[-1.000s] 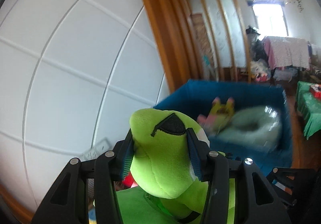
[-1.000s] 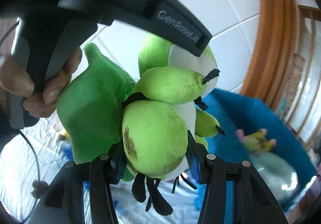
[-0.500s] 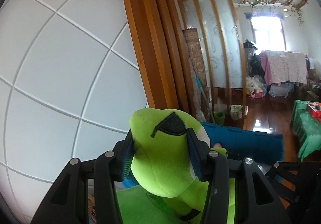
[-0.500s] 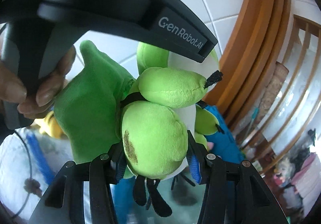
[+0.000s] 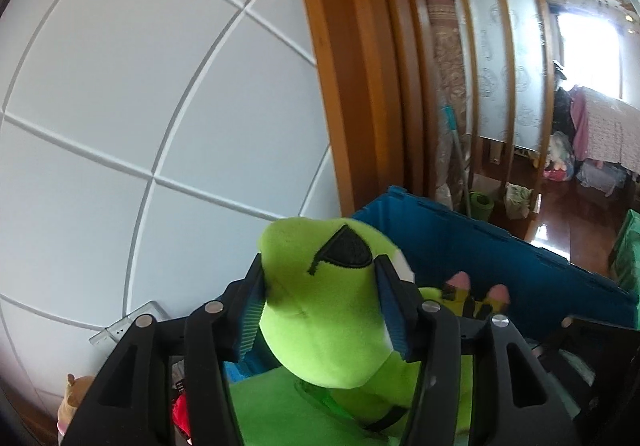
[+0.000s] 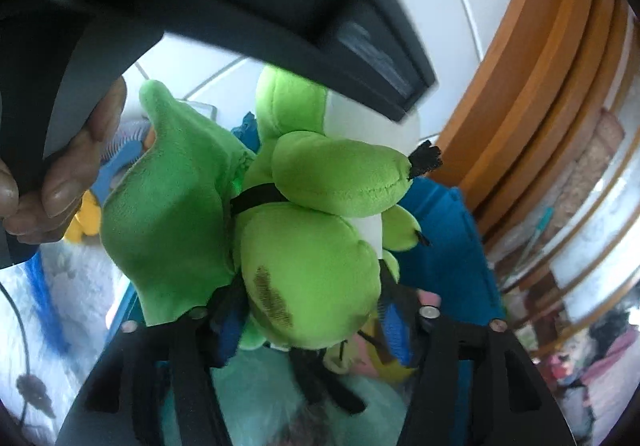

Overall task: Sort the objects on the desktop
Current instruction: 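Lift the green frog plush with the right gripper toward the blue crate, then open the right gripper to drop the frog into the crate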

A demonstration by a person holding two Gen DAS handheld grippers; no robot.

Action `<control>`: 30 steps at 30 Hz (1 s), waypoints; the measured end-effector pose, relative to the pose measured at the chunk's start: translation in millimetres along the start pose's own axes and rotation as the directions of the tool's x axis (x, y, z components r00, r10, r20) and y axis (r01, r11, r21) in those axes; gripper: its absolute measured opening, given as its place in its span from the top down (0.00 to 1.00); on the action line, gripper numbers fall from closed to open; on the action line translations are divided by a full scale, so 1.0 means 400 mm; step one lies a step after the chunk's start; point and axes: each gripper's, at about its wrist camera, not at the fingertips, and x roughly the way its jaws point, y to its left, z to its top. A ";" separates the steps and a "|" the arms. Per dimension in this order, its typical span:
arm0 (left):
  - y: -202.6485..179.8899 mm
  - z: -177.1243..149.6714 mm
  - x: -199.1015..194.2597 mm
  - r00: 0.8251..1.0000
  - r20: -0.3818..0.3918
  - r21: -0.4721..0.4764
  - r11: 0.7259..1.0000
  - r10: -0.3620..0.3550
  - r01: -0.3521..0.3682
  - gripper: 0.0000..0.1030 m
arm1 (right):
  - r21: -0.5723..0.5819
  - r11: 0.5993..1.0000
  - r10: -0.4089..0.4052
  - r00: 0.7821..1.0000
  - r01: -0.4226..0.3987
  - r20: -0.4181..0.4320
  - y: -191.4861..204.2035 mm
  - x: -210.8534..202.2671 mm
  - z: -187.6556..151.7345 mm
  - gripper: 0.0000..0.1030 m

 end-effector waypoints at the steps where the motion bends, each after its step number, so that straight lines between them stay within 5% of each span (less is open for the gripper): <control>1: 0.009 0.001 0.005 1.000 -0.002 -0.004 1.000 0.007 -0.007 0.49 | 0.009 1.000 0.003 1.000 -0.003 0.014 -0.020 0.006 0.003 0.33; 5: 0.041 0.004 -0.042 0.997 0.054 -0.012 0.999 0.051 -0.050 0.49 | 0.059 0.998 0.010 0.998 -0.014 0.065 -0.093 0.003 0.020 0.14; 8: 0.061 -0.023 -0.112 0.989 0.099 -0.016 0.994 0.110 -0.109 0.47 | 0.105 0.994 -0.001 0.996 -0.009 0.092 -0.146 -0.021 0.024 0.14; 12: 0.113 -0.123 -0.237 0.972 0.165 -0.103 0.983 0.170 -0.154 0.25 | 0.137 0.990 -0.011 0.990 -0.009 0.144 -0.187 -0.095 0.014 0.13; 14: 0.135 -0.190 -0.313 0.959 0.199 -0.134 0.975 0.202 -0.178 0.23 | 0.156 0.988 -0.016 0.984 -0.012 0.179 -0.172 -0.152 -0.004 0.08; 22: 0.203 -0.467 -0.546 0.945 0.183 -0.207 0.950 0.270 -0.232 0.23 | 0.187 0.980 0.002 0.955 -0.061 0.298 0.094 -0.371 -0.102 0.02; 30: 0.247 -0.717 -0.722 0.941 0.103 -0.220 0.930 0.323 -0.295 0.23 | 0.261 0.947 0.092 0.936 -0.188 0.341 0.451 -0.453 -0.273 0.01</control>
